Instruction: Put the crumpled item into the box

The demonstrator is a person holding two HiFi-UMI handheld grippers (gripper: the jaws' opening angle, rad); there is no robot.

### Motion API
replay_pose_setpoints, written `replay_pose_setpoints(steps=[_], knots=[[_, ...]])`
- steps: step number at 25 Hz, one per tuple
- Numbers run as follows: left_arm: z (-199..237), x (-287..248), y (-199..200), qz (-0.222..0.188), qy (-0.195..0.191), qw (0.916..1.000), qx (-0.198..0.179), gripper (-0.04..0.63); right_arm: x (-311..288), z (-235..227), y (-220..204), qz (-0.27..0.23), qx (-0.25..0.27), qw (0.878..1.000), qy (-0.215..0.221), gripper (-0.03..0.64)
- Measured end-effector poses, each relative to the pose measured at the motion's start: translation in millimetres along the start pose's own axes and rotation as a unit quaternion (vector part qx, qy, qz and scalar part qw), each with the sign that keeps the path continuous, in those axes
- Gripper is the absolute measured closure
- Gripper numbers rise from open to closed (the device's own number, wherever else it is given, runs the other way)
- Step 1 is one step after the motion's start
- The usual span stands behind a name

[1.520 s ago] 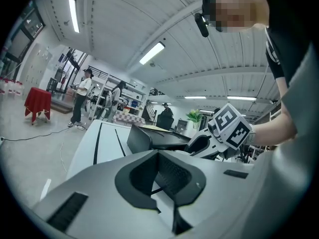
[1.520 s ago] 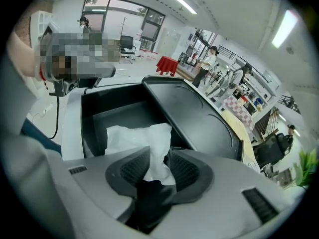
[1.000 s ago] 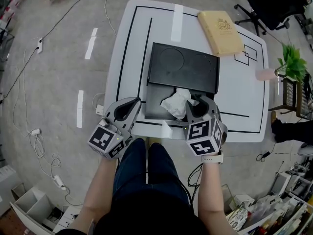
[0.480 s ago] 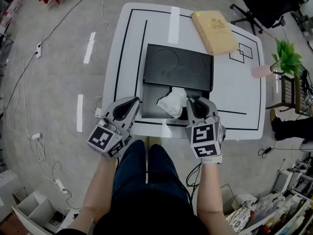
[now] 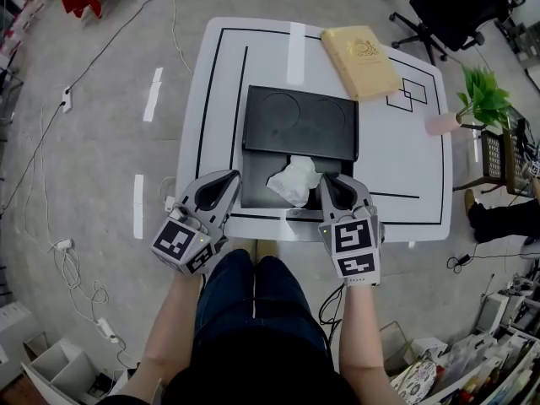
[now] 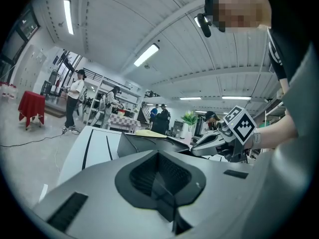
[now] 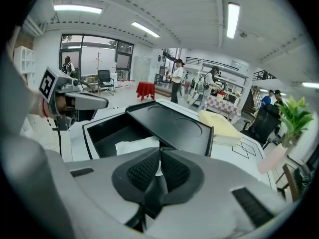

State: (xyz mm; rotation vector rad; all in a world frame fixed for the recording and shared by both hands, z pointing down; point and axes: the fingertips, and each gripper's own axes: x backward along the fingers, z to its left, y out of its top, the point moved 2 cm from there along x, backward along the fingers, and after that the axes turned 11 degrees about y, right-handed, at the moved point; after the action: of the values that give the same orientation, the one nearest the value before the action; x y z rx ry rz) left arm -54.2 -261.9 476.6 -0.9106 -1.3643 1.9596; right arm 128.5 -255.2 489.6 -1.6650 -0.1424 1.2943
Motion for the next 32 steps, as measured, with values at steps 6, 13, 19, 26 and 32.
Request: replay_pose_setpoints(steps=[6, 13, 19, 26, 32], knots=[[-3.0, 0.2, 10.2, -0.003, 0.001, 0.9999, -0.013, 0.592, 4.2, 4.6, 0.5, -0.015, -0.012, 1.0, 0.011, 0.609], [-3.0, 1.3, 22.8, -0.014, 0.003, 0.9998, -0.01, 0.592, 11.2, 11.8, 11.2, -0.049, -0.02, 0.998, 0.032, 0.611], [-2.3, 0.9, 33.3, -0.018, 0.006, 0.9997, -0.015, 0.592, 21.4, 12.0, 25.0, -0.121, -0.065, 0.989, 0.056, 0.611], [-1.5, -0.1, 43.5, -0.027, 0.002, 0.9994, -0.022, 0.592, 34.0, 10.6, 41.9, -0.172, -0.089, 0.979, 0.063, 0.612], [-4.2, -3.2, 52.8, -0.034, -0.003, 0.9991, -0.027, 0.592, 38.8, 11.7, 48.1, -0.19, -0.105, 0.973, 0.078, 0.612]])
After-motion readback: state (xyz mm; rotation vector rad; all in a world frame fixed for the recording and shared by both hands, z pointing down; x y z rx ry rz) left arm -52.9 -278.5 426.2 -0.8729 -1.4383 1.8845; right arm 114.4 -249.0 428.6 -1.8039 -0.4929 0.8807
